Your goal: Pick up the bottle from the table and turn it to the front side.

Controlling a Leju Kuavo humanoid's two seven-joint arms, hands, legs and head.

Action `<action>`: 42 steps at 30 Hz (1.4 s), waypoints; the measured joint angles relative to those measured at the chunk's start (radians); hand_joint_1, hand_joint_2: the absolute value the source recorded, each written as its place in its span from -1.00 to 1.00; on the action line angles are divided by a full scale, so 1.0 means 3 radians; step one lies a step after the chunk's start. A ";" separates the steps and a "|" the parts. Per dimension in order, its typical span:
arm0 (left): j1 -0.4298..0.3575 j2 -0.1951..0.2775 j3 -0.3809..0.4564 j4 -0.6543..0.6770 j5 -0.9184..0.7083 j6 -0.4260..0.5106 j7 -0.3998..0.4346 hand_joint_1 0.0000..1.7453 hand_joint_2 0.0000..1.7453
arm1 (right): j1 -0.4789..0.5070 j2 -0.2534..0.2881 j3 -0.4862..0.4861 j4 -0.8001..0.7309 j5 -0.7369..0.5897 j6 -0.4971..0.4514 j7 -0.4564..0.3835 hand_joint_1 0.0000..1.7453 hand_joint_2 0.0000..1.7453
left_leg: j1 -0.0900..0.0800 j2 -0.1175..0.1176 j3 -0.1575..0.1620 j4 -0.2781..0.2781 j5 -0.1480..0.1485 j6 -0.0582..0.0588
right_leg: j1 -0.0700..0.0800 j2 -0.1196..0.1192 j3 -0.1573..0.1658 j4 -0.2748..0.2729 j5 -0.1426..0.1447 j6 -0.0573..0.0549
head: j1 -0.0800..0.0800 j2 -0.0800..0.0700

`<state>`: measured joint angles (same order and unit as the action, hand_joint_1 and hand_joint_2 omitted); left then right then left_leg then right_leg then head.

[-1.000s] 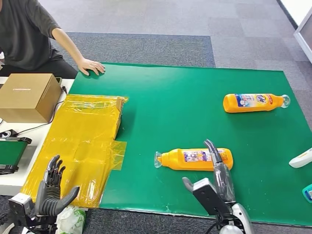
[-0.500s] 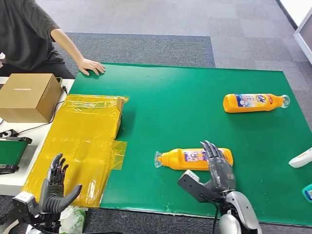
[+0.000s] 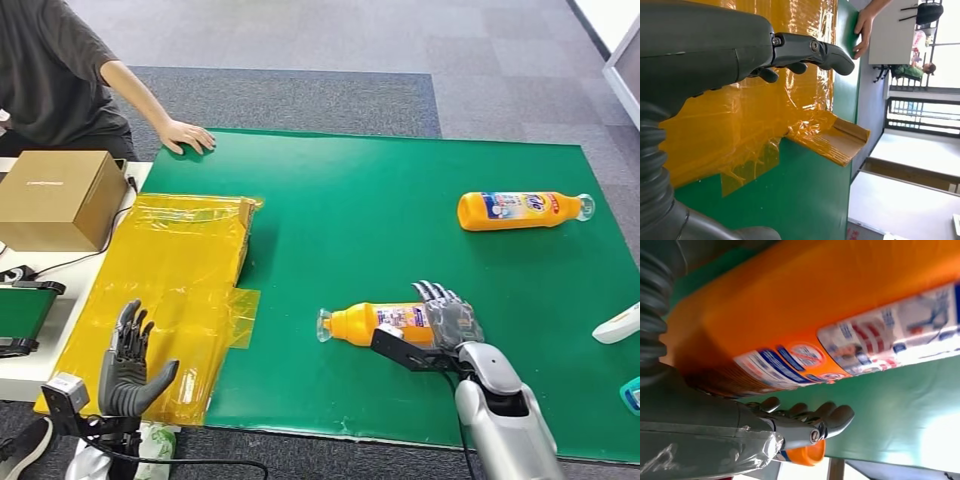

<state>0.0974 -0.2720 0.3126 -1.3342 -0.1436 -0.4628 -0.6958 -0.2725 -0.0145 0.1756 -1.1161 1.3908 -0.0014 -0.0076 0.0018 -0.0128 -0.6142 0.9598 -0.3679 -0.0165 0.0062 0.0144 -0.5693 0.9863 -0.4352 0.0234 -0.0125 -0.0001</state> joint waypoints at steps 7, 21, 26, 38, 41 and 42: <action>-0.0040 0.0049 -0.0057 0.0078 0.0041 0.0031 0.0000 -1.00 1.00 | -0.0346 -0.0060 0.0098 0.0527 0.0087 0.0037 0.0030 1.00 1.00 | 0.0000 0.0001 0.0008 0.0000 0.0000 0.0000 | 0.0000 0.0000 0.0006 0.0000 0.0001 0.0001 | 0.0000 0.0000; -0.0009 0.0128 -0.0075 0.0125 0.0172 0.0052 0.0000 -1.00 1.00 | -0.0031 -0.0199 0.0261 0.0061 -0.0471 -0.0038 -0.0370 1.00 1.00 | 0.0000 0.0000 0.0016 0.0004 -0.0001 0.0003 | 0.0000 -0.0001 0.0019 -0.0001 0.0003 0.0004 | 0.0000 0.0000; 0.0001 0.0112 -0.0087 0.0126 0.0188 -0.0147 0.0000 -1.00 1.00 | 0.0370 -0.0043 0.0372 -0.0578 -0.0931 -0.0163 -0.0535 1.00 1.00 | 0.0000 0.0000 0.0002 0.0003 -0.0001 0.0000 | 0.0003 0.0000 0.0004 0.0000 0.0001 0.0002 | 0.0000 0.0000; -0.0130 0.0347 -0.0816 0.0262 0.0648 -0.1102 0.0000 -1.00 1.00 | 0.0242 0.0513 0.1111 -0.0632 -0.1301 -0.0435 -0.0855 1.00 1.00 | 0.0003 0.0000 -0.0004 0.0002 0.0001 -0.0003 | 0.0004 -0.0001 -0.0003 0.0001 -0.0001 -0.0003 | 0.0000 0.0000; -0.0166 0.0452 -0.1045 0.0287 0.0755 -0.1233 -0.0001 -1.00 1.00 | 0.0180 0.0604 0.1250 -0.0459 -0.1392 -0.0448 -0.0892 1.00 1.00 | 0.0002 0.0000 -0.0005 0.0002 0.0001 -0.0003 | 0.0004 -0.0001 -0.0003 0.0001 -0.0001 -0.0003 | 0.0000 0.0000; -0.0174 0.0482 -0.1112 0.0291 0.0779 -0.1264 -0.0001 -1.00 1.00 | 0.0161 0.0628 0.1287 -0.0394 -0.1390 -0.0469 -0.0898 1.00 1.00 | 0.0002 0.0000 -0.0005 0.0002 0.0001 -0.0003 | 0.0004 -0.0001 -0.0003 0.0001 -0.0002 -0.0003 | 0.0000 0.0000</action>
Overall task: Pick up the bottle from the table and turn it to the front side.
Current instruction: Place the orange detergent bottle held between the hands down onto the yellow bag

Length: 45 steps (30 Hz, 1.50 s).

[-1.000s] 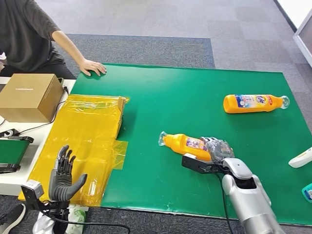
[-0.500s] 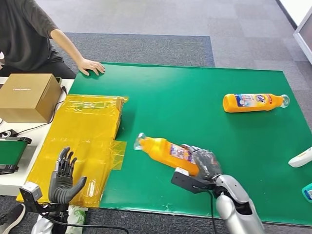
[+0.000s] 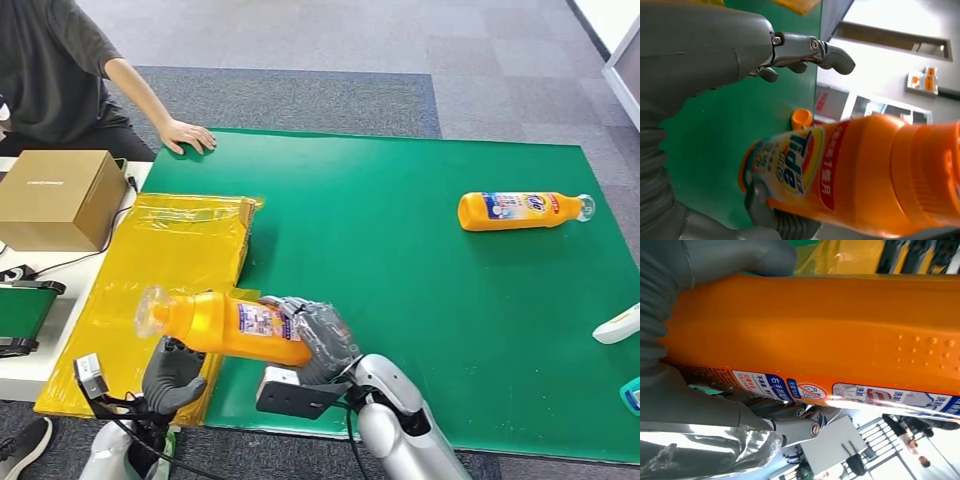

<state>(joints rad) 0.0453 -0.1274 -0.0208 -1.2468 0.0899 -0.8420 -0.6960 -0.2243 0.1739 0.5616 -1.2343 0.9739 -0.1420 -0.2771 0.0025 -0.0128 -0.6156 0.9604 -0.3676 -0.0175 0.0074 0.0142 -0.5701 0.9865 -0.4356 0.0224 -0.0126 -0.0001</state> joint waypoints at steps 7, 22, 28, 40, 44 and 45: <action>-0.0017 0.0141 -0.0289 0.0003 0.0063 -0.0082 -0.0001 -1.00 1.00 | -0.0069 0.0082 0.0169 0.0353 0.0054 -0.0113 -0.0011 1.00 1.00 | 0.0000 0.0000 -0.0003 0.0000 -0.0001 0.0000 | 0.0000 0.0000 -0.0002 0.0000 0.0000 0.0000 | 0.0000 0.0000; 0.0005 0.0267 -0.0408 0.0000 0.0168 -0.0101 -0.0009 1.00 1.00 | -0.0142 0.0179 0.0516 0.0972 0.0216 -0.0283 -0.0055 -1.00 1.00 | 0.0000 0.0000 -0.0005 0.0000 -0.0001 -0.0001 | 0.0000 0.0000 -0.0007 0.0000 -0.0002 -0.0002 | 0.0000 0.0000; 0.0067 0.0271 -0.0410 -0.0121 -0.0225 0.0653 -0.0036 1.00 1.00 | -0.0134 0.0175 0.0540 0.1074 0.0202 -0.0337 0.0043 -1.00 1.00 | 0.0000 0.0000 -0.0004 0.0000 -0.0001 -0.0001 | -0.0001 0.0000 -0.0006 0.0000 -0.0002 -0.0002 | 0.0000 -0.0001; 0.0273 -0.0148 -0.0042 -0.1183 -0.2468 0.3209 0.0076 1.00 1.00 | 0.0404 0.0072 -0.0109 0.0260 0.0547 -0.0230 0.0333 -1.00 1.00 | 0.0000 0.0000 -0.0003 0.0000 -0.0001 -0.0002 | 0.0000 0.0000 -0.0005 0.0000 0.0001 -0.0001 | 0.0000 0.0000; 0.0280 -0.0278 0.0084 -0.1437 -0.3645 0.4029 0.0520 1.00 1.00 | 0.0578 0.0068 -0.0390 -0.0074 0.0592 -0.0183 0.0370 -1.00 1.00 | -0.0001 -0.0001 -0.0003 0.0000 -0.0001 -0.0001 | -0.0001 0.0000 -0.0005 0.0000 0.0001 -0.0001 | 0.0001 -0.0001; 0.0280 -0.0287 0.0101 -0.1457 -0.3914 0.4143 0.0671 1.00 1.00 | 0.0612 0.0068 -0.0445 -0.0137 0.0595 -0.0176 0.0373 -1.00 1.00 | -0.0001 -0.0001 -0.0004 0.0000 -0.0001 -0.0001 | -0.0002 0.0000 -0.0005 0.0000 0.0001 -0.0001 | 0.0000 -0.0001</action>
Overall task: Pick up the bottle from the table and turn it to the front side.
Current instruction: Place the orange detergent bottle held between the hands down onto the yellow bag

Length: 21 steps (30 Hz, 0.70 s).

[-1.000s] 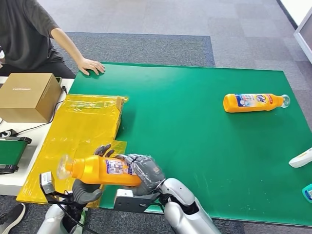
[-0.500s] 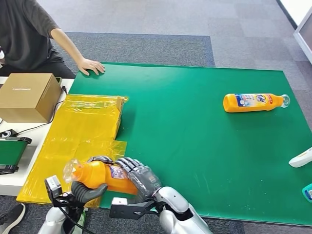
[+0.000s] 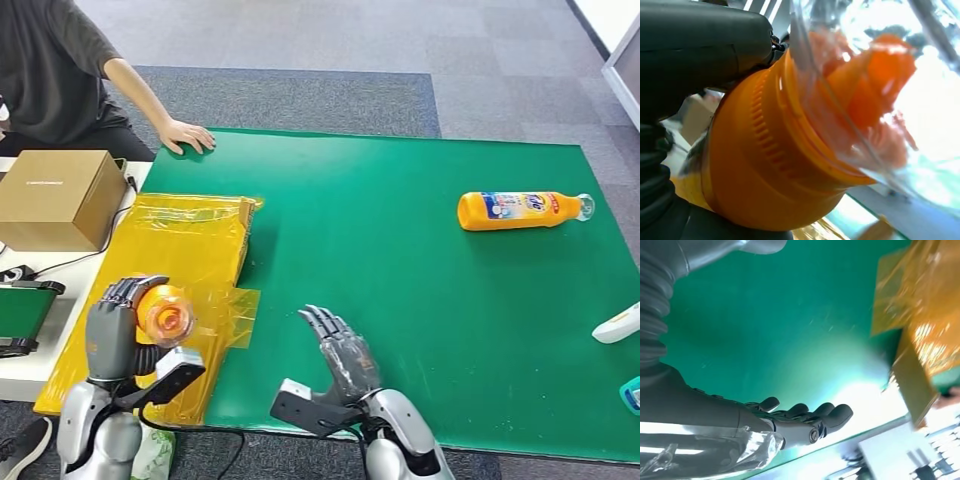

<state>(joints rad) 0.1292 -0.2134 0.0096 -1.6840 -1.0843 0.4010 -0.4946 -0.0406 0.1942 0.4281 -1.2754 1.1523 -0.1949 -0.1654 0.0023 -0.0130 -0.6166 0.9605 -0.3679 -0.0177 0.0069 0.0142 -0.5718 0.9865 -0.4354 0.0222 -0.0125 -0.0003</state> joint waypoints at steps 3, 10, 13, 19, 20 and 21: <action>-0.0008 0.0002 0.0026 -0.0003 -0.0566 0.0164 0.0415 1.00 1.00 | 0.0081 0.0000 -0.0141 -0.0159 -0.0004 0.0029 -0.0012 -1.00 1.00 | 0.0000 0.0000 -0.0001 0.0000 -0.0001 0.0001 | 0.0000 0.0000 -0.0001 0.0000 -0.0001 0.0000 | 0.0000 0.0000; -0.0140 0.0213 0.0009 0.0406 -0.1221 0.0170 0.0839 0.74 1.00 | 0.0177 0.0000 -0.0303 -0.0260 -0.0134 0.0099 -0.0167 -1.00 1.00 | 0.0000 0.0001 -0.0001 0.0000 -0.0002 -0.0001 | 0.0001 0.0001 -0.0003 0.0000 -0.0002 -0.0001 | 0.0000 0.0001; -0.0263 0.0349 -0.0047 0.0743 -0.1308 0.0107 0.0872 0.42 1.00 | 0.0176 0.0002 -0.0323 -0.0228 -0.0232 0.0120 -0.0253 -1.00 1.00 | 0.0001 0.0001 -0.0001 0.0000 -0.0001 -0.0002 | 0.0002 0.0000 -0.0002 0.0000 -0.0002 -0.0002 | 0.0000 0.0000; -0.0575 0.0527 -0.0171 0.1359 -0.1270 0.0091 0.0857 -0.94 1.00 | 0.0132 0.0020 -0.0333 -0.0096 -0.0368 0.0135 -0.0368 -1.00 1.00 | 0.0000 0.0000 0.0000 0.0000 -0.0001 -0.0002 | 0.0001 0.0000 0.0000 0.0000 -0.0002 -0.0001 | 0.0000 0.0001; -0.0609 0.0543 -0.0189 0.1437 -0.1252 0.0079 0.0847 -1.00 1.00 | 0.0122 0.0024 -0.0333 -0.0072 -0.0380 0.0137 -0.0375 -1.00 1.00 | 0.0000 0.0000 0.0000 0.0000 -0.0001 -0.0002 | 0.0001 0.0000 -0.0001 0.0000 -0.0001 -0.0001 | 0.0000 0.0001; -0.0635 0.0555 -0.0206 0.1504 -0.1238 0.0065 0.0839 -1.00 1.00 | 0.0115 0.0027 -0.0333 -0.0049 -0.0390 0.0139 -0.0380 -1.00 1.00 | 0.0000 0.0000 0.0000 0.0000 -0.0001 -0.0002 | 0.0001 0.0001 -0.0001 0.0000 -0.0001 -0.0001 | 0.0000 0.0001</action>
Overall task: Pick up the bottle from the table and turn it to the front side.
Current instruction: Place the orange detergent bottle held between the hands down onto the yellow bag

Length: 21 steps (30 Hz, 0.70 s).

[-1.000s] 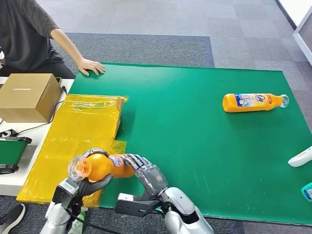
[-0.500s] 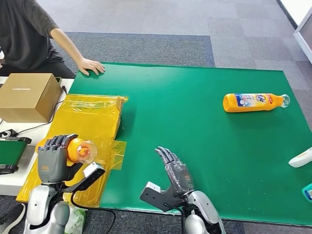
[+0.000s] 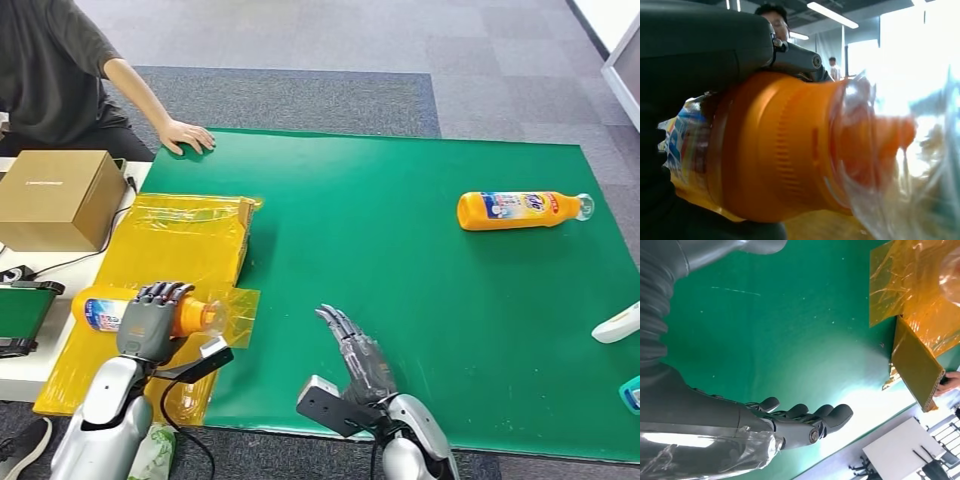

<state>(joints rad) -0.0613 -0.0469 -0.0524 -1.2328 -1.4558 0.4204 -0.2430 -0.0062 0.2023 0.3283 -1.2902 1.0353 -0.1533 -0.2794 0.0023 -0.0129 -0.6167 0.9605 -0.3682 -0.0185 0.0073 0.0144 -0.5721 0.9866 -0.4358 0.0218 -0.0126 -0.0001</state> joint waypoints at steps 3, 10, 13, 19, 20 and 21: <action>-0.0058 0.0019 -0.0052 0.0153 0.0082 -0.0068 -0.0032 -1.00 1.00 | -0.0022 0.0002 0.0003 0.0063 -0.0018 0.0012 -0.0008 -1.00 1.00 | 0.0000 0.0000 -0.0001 0.0000 0.0000 0.0000 | 0.0000 -0.0001 0.0000 0.0000 0.0000 0.0000 | 0.0000 0.0000; -0.0133 0.0029 -0.0091 0.0262 0.0715 -0.0433 -0.0248 -1.00 1.00 | -0.0024 0.0003 0.0004 0.0164 -0.0093 -0.0007 -0.0038 -1.00 1.00 | 0.0000 0.0000 -0.0001 0.0000 -0.0001 0.0000 | 0.0000 -0.0001 0.0001 0.0000 -0.0001 0.0000 | 0.0001 0.0000; -0.0111 0.0035 -0.0089 0.0254 0.0927 -0.0541 -0.0326 -1.00 1.00 | -0.0021 0.0003 0.0004 0.0184 -0.0107 -0.0009 -0.0039 -1.00 1.00 | 0.0000 0.0000 0.0000 0.0000 -0.0001 0.0000 | 0.0000 -0.0001 0.0002 0.0000 -0.0002 0.0000 | 0.0000 0.0000; 0.0035 0.0056 -0.0061 0.0084 0.1297 -0.0691 -0.0476 -1.00 1.00 | -0.0007 0.0003 0.0002 0.0195 -0.0130 -0.0022 -0.0038 -1.00 1.00 | 0.0000 0.0000 0.0000 0.0000 -0.0001 0.0000 | 0.0000 -0.0001 0.0002 0.0000 -0.0003 -0.0001 | 0.0000 0.0000; 0.0060 0.0058 -0.0058 0.0057 0.1310 -0.0699 -0.0483 -1.00 1.00 | -0.0005 0.0002 0.0001 0.0195 -0.0131 -0.0023 -0.0038 -1.00 1.00 | 0.0000 0.0000 0.0000 0.0000 -0.0001 0.0000 | 0.0000 -0.0001 0.0002 0.0000 -0.0003 -0.0001 | 0.0001 0.0000; 0.0079 0.0059 -0.0055 0.0034 0.1317 -0.0704 -0.0487 -1.00 1.00 | -0.0004 0.0002 0.0001 0.0195 -0.0131 -0.0024 -0.0038 -1.00 1.00 | 0.0000 0.0000 0.0000 0.0000 -0.0001 0.0000 | 0.0000 -0.0001 0.0003 0.0000 -0.0003 -0.0001 | 0.0001 0.0000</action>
<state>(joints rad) -0.0374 -0.0293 -0.0690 -1.2226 -1.0606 0.2092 -0.3891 -0.0075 0.2029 0.3285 -1.2318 0.9960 -0.1604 -0.2907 0.0023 -0.0129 -0.6166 0.9604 -0.3684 -0.0185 0.0074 0.0139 -0.5713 0.9866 -0.4367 0.0215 -0.0123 -0.0001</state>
